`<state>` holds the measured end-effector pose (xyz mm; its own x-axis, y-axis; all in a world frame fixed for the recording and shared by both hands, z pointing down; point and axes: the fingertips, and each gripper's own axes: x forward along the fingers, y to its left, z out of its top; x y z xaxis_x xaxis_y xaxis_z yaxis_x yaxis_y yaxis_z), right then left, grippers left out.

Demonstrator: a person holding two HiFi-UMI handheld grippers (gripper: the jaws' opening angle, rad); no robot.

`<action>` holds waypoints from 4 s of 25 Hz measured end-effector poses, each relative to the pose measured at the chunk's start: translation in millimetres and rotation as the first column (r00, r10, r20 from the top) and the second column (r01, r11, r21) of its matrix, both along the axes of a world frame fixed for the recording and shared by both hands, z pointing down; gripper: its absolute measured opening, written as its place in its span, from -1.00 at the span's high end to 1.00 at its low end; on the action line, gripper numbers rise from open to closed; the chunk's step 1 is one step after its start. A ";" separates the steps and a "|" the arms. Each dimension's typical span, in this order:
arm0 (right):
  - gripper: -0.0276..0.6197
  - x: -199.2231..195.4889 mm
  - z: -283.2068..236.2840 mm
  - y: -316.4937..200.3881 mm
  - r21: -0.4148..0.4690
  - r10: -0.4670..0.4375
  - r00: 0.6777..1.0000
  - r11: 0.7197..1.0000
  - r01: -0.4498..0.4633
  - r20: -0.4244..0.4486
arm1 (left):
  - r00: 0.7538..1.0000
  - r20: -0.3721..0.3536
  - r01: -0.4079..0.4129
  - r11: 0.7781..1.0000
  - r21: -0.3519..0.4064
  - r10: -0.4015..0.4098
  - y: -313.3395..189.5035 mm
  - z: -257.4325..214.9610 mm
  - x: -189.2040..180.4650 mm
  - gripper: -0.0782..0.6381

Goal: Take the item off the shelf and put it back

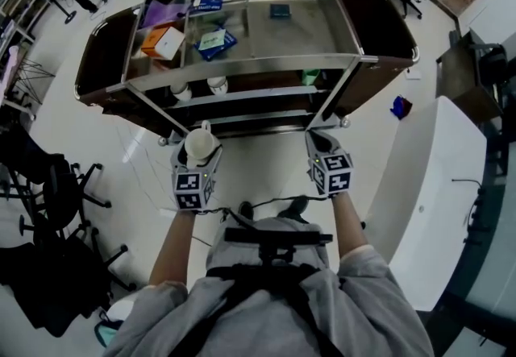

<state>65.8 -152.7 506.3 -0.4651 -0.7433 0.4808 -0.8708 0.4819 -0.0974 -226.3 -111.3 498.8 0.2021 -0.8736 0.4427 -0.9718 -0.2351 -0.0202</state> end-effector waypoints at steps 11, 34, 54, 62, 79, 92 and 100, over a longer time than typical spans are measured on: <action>0.89 -1.5 -2.2 -4.1 0.003 0.000 1.000 1.000 0.000 -0.009 | 0.993 0.008 -0.118 0.993 -0.008 0.118 -48.0 10.5 39.2 -0.41; 0.89 -40.4 45.8 -44.4 -0.013 -0.057 0.997 0.998 0.058 0.051 | 0.959 0.041 -0.281 0.959 -0.019 0.282 -169.9 92.1 124.7 -0.41; 0.89 -65.6 131.9 -160.9 0.037 -0.036 0.999 0.999 0.036 0.024 | 0.952 0.066 -0.305 0.949 0.077 0.300 -278.9 152.6 144.0 -0.41; 0.89 -67.0 147.8 -182.8 0.027 -0.010 0.999 1.000 0.009 0.033 | 0.953 0.069 -0.302 0.947 0.109 0.296 -307.9 155.3 150.5 -0.41; 0.89 -71.0 154.2 -182.0 0.016 -0.017 0.999 1.000 0.016 0.051 | 0.970 0.013 -0.244 0.963 0.112 0.244 -319.6 173.0 144.9 -0.42; 0.89 -64.7 132.8 -166.0 0.007 -0.004 0.999 1.000 0.004 0.036 | 0.969 0.020 -0.247 0.966 0.072 0.246 -284.1 146.0 132.1 -0.47; 0.89 -56.6 95.3 -132.9 -0.010 -0.013 1.000 1.000 0.013 0.007 | 0.976 -0.013 -0.218 0.976 0.009 0.218 -222.1 110.7 113.9 -0.47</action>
<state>9.3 -285.6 601.6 -0.4779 -0.7322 0.4853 -0.8638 0.4921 -0.1081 -112.4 -333.3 609.5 0.3940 -0.8114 0.4318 -0.8974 -0.4411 -0.0100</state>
